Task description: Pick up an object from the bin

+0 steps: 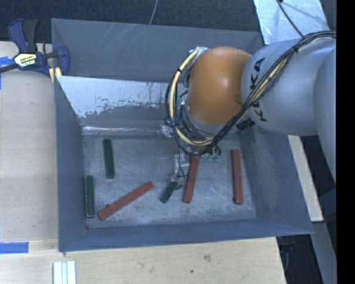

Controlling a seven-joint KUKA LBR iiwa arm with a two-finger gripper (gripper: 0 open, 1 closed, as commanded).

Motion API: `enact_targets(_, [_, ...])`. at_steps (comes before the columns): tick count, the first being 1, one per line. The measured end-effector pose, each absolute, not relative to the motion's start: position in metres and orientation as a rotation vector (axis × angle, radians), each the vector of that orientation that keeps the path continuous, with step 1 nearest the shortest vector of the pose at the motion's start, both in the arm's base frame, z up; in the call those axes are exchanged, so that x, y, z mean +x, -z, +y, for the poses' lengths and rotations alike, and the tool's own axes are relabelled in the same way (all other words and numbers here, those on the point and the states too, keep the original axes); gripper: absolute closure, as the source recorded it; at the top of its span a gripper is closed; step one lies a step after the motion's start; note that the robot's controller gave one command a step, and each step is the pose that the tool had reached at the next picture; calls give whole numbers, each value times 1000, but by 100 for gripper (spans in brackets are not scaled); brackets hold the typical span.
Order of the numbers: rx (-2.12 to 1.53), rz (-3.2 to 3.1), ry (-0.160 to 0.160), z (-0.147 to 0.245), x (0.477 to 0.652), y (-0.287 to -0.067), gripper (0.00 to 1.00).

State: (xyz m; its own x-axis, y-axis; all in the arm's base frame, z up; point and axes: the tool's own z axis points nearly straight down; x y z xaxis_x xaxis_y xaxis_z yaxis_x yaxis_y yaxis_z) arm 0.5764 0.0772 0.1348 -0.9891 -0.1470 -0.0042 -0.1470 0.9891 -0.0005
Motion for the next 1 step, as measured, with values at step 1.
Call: enact_targets(1, [-718,3051,1,73,548,-105,0])
